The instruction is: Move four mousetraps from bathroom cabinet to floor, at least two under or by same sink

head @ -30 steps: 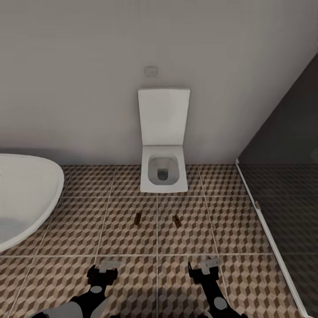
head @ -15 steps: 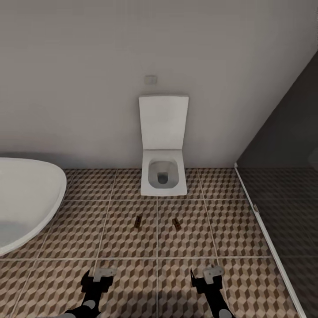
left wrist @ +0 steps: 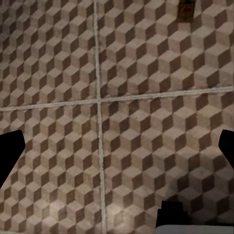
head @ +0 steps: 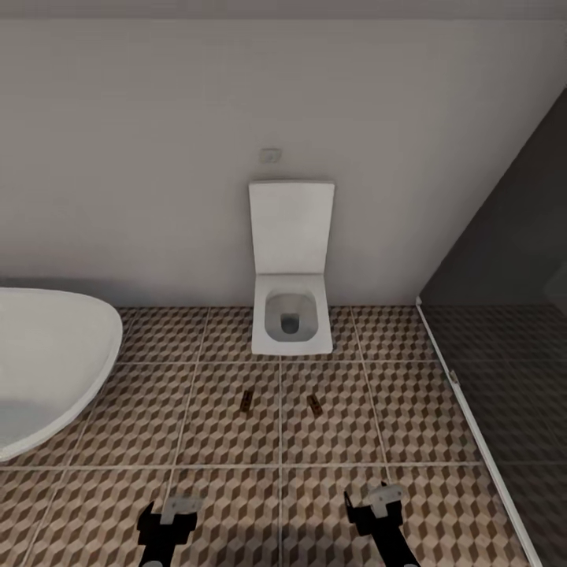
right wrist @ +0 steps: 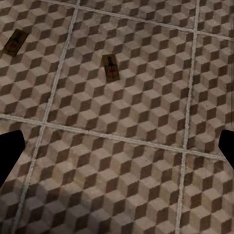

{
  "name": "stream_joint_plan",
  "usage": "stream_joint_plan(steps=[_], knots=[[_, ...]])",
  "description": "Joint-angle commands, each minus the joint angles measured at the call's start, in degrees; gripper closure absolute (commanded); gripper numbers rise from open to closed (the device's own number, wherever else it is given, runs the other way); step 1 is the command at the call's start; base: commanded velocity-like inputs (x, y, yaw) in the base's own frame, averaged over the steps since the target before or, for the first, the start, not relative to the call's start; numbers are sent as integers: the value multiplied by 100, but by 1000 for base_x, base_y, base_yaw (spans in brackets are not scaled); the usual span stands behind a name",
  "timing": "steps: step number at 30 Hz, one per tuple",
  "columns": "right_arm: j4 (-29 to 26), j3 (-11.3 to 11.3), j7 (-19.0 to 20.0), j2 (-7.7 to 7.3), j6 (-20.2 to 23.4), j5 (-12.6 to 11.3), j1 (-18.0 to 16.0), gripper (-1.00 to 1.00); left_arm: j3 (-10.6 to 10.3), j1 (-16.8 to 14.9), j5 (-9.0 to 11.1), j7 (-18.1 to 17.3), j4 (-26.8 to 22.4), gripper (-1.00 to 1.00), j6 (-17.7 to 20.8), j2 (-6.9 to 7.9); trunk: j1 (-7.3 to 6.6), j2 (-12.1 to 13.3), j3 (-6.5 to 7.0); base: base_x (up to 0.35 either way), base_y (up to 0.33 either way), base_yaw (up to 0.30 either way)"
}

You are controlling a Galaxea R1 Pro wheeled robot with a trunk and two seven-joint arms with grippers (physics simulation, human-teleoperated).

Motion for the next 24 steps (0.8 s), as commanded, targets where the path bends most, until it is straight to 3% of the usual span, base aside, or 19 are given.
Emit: stream_joint_plan(steps=[1,8,17,24], knots=[[16,50,-19,-15,-47,-41,-3,-100,-37,12,2,22,24,-100,-63,-4,-21,38,24,0,0,0],[361,42,25,-46,-238,-51,-3,-100,-31,115,56,25,28,-100,-319,7,-175,318,215,0,0,0],[798,41,29,-17,-735,-54,-3,-100,-29,180,135,26,29,-100,-378,9,-373,679,460,0,0,0],[944,41,34,-9,-880,-54,-3,-100,-28,201,223,26,30,-100,-385,22,-527,960,651,0,0,0]])
